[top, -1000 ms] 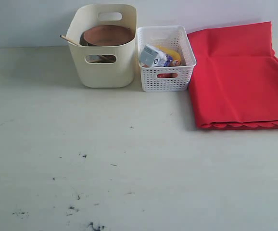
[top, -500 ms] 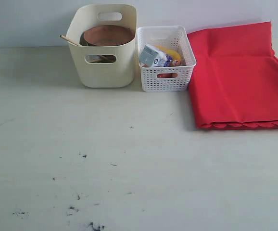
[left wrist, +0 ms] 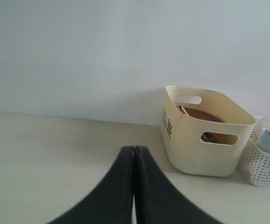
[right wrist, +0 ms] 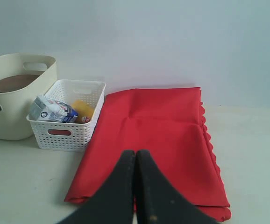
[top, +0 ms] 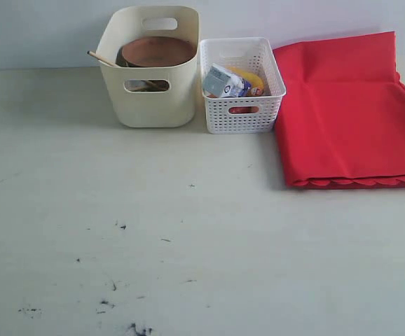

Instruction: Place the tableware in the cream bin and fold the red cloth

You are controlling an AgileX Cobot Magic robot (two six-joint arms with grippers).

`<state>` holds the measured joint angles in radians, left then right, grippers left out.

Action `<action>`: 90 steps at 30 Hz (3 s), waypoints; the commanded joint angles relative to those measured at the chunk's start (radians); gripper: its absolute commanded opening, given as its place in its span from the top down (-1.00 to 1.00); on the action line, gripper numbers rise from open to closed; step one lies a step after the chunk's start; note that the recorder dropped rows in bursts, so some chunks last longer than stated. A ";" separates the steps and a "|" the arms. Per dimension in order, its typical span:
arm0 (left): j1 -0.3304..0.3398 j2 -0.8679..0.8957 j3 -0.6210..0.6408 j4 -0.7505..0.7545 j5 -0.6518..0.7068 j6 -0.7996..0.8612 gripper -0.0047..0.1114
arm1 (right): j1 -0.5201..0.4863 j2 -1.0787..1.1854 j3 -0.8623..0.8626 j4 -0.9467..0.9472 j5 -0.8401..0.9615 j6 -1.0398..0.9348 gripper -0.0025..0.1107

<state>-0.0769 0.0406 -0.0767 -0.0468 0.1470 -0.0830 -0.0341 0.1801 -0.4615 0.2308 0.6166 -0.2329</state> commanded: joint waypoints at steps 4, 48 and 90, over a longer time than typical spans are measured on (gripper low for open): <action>0.008 -0.041 0.077 0.019 0.037 -0.077 0.92 | -0.001 -0.004 0.004 -0.002 -0.013 0.000 0.96; 0.008 -0.041 0.077 0.036 0.208 -0.077 0.92 | -0.001 -0.004 0.004 -0.002 -0.011 -0.001 0.96; 0.008 -0.041 0.077 0.036 0.208 -0.077 0.92 | -0.001 -0.180 0.372 -0.031 -0.253 0.075 0.96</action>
<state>-0.0726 0.0066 -0.0027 -0.0143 0.3588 -0.1539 -0.0341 0.0077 -0.1150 0.2146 0.3799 -0.1901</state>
